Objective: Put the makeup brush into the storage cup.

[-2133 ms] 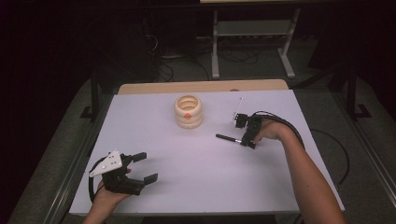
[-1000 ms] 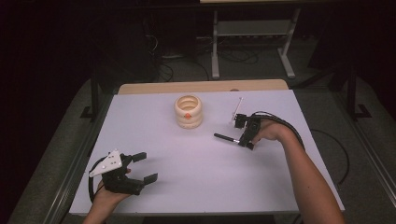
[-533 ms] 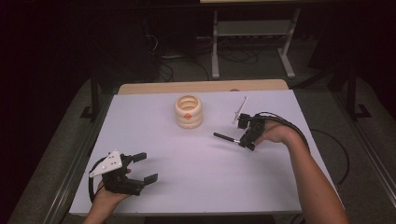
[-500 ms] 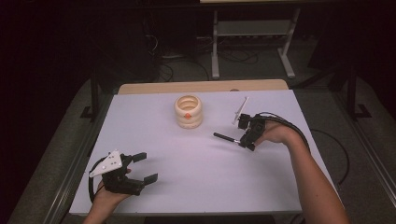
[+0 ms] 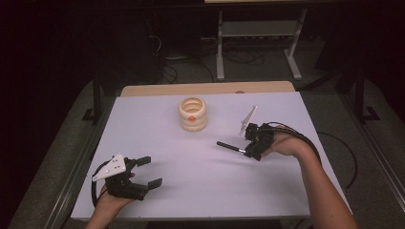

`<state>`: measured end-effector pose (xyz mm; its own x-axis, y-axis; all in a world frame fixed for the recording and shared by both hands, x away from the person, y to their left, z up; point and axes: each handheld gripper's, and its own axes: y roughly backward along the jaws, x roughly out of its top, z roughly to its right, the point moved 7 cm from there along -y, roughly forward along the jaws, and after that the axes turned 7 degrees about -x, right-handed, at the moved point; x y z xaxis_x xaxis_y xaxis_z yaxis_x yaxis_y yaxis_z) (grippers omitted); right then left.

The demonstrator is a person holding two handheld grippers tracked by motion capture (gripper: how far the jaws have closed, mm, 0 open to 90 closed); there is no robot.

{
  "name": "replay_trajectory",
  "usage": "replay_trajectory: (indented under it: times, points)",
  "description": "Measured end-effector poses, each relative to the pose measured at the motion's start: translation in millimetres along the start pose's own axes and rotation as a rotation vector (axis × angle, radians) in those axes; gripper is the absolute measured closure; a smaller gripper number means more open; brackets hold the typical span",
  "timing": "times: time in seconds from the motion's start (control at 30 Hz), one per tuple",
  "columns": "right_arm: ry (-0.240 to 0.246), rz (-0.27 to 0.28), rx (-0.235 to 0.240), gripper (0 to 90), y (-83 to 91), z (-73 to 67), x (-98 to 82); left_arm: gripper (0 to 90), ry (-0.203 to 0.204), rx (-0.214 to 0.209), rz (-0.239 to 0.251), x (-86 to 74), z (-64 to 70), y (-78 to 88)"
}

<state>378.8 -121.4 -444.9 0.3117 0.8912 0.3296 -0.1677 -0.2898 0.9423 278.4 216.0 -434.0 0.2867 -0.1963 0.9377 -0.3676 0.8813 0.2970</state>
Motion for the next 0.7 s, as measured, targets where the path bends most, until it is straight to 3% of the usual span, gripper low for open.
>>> replay_trajectory:
  times: [0.53,0.7]
  points:
    - [-0.004,0.048,0.008,76.9,3.9,-15.9,-8.1,10.0,-0.012,-0.012,-0.024,-2.2,1.4,-2.1]
    - [0.015,0.058,0.012,76.9,7.7,-23.5,-8.4,10.0,-0.041,-0.050,-0.064,-2.6,2.1,-8.6]
